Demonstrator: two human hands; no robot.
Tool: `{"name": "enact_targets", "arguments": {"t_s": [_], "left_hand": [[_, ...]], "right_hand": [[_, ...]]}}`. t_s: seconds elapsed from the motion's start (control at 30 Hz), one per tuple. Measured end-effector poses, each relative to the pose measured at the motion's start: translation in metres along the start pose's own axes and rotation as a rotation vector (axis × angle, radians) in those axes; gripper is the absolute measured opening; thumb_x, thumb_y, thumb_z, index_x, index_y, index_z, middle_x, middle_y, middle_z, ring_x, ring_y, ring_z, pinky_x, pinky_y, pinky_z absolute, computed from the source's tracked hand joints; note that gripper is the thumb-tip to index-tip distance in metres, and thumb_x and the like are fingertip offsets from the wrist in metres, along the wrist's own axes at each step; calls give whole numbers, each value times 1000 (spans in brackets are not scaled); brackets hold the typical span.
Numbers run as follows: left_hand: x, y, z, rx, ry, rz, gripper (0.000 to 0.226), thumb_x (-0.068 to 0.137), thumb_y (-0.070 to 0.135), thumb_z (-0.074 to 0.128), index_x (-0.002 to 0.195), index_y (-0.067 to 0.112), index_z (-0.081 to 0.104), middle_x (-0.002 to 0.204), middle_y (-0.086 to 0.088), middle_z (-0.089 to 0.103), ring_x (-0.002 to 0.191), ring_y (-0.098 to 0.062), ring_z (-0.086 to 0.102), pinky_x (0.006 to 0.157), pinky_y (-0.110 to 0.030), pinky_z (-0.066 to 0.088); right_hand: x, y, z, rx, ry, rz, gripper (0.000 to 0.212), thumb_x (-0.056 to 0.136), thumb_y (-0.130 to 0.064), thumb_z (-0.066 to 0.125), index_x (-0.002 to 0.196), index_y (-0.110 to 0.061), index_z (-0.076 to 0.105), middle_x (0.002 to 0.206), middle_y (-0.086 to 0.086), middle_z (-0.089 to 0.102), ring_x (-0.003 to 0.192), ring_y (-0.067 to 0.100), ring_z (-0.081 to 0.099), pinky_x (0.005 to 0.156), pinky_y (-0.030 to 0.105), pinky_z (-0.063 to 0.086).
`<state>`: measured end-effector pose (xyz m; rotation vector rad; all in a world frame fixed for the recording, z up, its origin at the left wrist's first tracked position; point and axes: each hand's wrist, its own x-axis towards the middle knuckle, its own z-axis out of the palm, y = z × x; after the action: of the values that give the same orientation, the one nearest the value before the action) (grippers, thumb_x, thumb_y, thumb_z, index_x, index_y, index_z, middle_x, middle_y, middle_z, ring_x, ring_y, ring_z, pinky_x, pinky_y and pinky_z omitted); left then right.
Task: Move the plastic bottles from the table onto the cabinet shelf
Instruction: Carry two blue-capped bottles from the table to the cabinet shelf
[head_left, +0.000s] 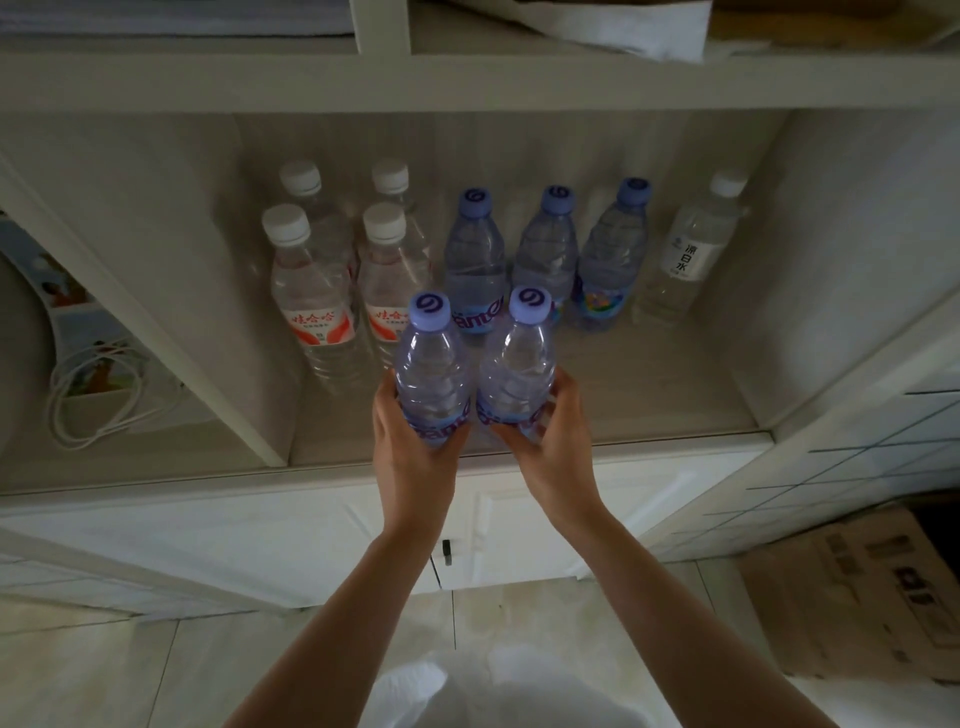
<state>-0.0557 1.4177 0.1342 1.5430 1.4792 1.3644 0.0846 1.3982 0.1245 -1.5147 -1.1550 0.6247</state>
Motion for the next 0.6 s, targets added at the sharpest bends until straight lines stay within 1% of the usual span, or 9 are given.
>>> {"name": "enact_targets", "arguments": {"t_s": [0.07, 0.13, 0.23, 0.37, 0.5, 0.6], "left_hand": [[1, 1, 8, 7, -9, 10, 82, 74, 24, 84, 140, 16, 36, 132, -1, 53, 117, -12, 56, 89, -22, 54], [2, 3, 17, 18, -16, 18, 81, 76, 23, 82, 142, 16, 34, 134, -2, 51, 120, -15, 54, 92, -28, 54], [4, 7, 28, 39, -26, 11, 80, 75, 24, 82, 139, 15, 36, 130, -2, 53, 115, -18, 56, 88, -37, 57], [11, 10, 44, 45, -36, 14, 83, 73, 23, 84, 140, 15, 35, 130, -3, 54, 115, -20, 58, 88, -42, 56], [15, 13, 61, -7, -9, -1, 86, 76, 21, 82, 144, 21, 29, 136, -1, 53, 122, -19, 56, 93, -42, 55], [20, 14, 73, 3, 17, -6, 88, 79, 17, 79, 148, 18, 25, 141, -6, 49, 126, -20, 53, 99, -39, 52]], "right_hand": [[8, 5, -7, 9, 10, 22, 78, 69, -30, 85, 132, -24, 40, 128, 3, 53, 116, 20, 58, 86, 43, 57], [18, 8, -16, 13, 19, 34, 75, 69, -24, 85, 130, -24, 42, 127, 2, 54, 115, 19, 59, 87, 44, 57], [31, 9, -26, 9, 7, 43, 72, 72, -19, 84, 130, -25, 41, 126, 2, 57, 114, 15, 61, 90, 41, 57], [43, 7, -32, -23, -22, 43, 73, 74, -21, 82, 133, -25, 40, 127, -3, 58, 114, 13, 60, 92, 41, 55], [50, 6, -35, -57, -36, 34, 73, 76, -20, 81, 135, -22, 39, 127, -3, 57, 113, 11, 59, 93, 32, 54], [57, 8, -34, -122, -35, 26, 75, 76, -18, 80, 137, -19, 37, 130, 1, 57, 114, 14, 59, 91, 26, 51]]}}
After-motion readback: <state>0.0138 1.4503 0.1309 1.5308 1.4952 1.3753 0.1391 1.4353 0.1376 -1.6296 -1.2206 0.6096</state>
